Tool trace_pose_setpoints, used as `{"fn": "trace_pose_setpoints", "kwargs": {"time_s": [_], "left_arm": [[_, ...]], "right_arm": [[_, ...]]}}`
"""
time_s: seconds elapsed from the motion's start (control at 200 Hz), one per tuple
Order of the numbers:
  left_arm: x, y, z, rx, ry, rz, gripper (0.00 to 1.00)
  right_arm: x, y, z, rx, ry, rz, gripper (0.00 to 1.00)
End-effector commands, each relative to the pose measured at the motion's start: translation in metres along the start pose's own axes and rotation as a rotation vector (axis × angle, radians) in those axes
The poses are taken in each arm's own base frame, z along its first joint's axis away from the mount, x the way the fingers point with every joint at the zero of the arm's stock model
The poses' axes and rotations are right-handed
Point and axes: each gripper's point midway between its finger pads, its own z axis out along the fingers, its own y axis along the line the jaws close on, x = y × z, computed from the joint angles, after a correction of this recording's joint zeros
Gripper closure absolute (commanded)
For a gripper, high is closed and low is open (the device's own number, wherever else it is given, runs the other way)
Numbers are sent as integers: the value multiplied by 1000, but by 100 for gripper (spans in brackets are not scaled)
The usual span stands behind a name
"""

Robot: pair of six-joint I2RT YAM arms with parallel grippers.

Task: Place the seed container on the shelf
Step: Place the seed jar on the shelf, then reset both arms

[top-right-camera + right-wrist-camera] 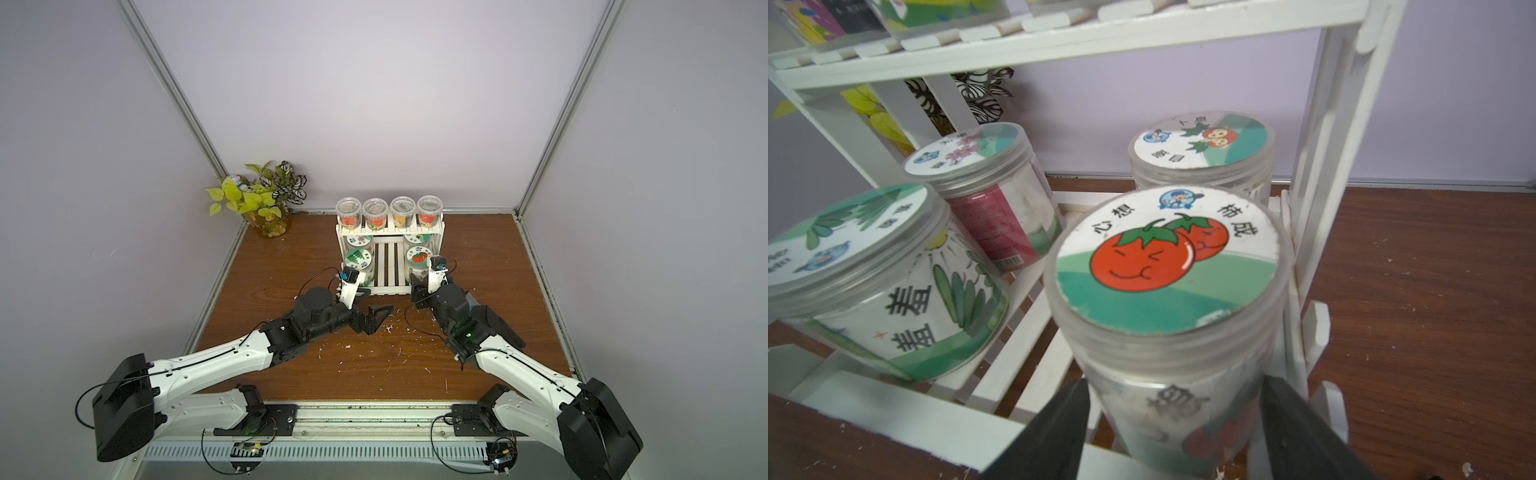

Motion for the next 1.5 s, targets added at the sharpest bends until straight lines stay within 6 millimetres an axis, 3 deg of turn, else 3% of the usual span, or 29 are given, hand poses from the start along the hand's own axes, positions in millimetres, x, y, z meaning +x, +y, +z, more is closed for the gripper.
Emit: {"fn": "trace_pose_setpoints", "kwargs": {"time_s": [0.0, 0.535, 0.691, 0.851, 1.026, 1.201, 1.366, 1.496], "left_arm": [[-10, -6, 2, 16, -10, 6, 0], [-7, -6, 8, 17, 10, 2, 0], [-8, -5, 7, 12, 11, 8, 0], [-13, -1, -2, -20, -14, 40, 0], [-28, 11, -22, -94, -88, 101, 0], [-45, 39, -50, -240, -176, 141, 0], [-60, 77, -81, -453, -253, 198, 0], [-68, 132, -108, -663, -296, 137, 0]], "right_arm": [[-7, -5, 0, 28, -39, 2, 29], [-3, -3, -2, 4, -45, -3, 29], [-10, -3, -17, -23, -63, 16, 26], [-34, -9, -47, -27, -139, 9, 22], [-74, -42, -88, 116, -316, -39, 14], [-83, -87, -109, 380, -399, -104, 1], [-73, -123, -94, 527, -348, -87, 1], [-54, -164, -71, 551, -282, 37, 1]]}}
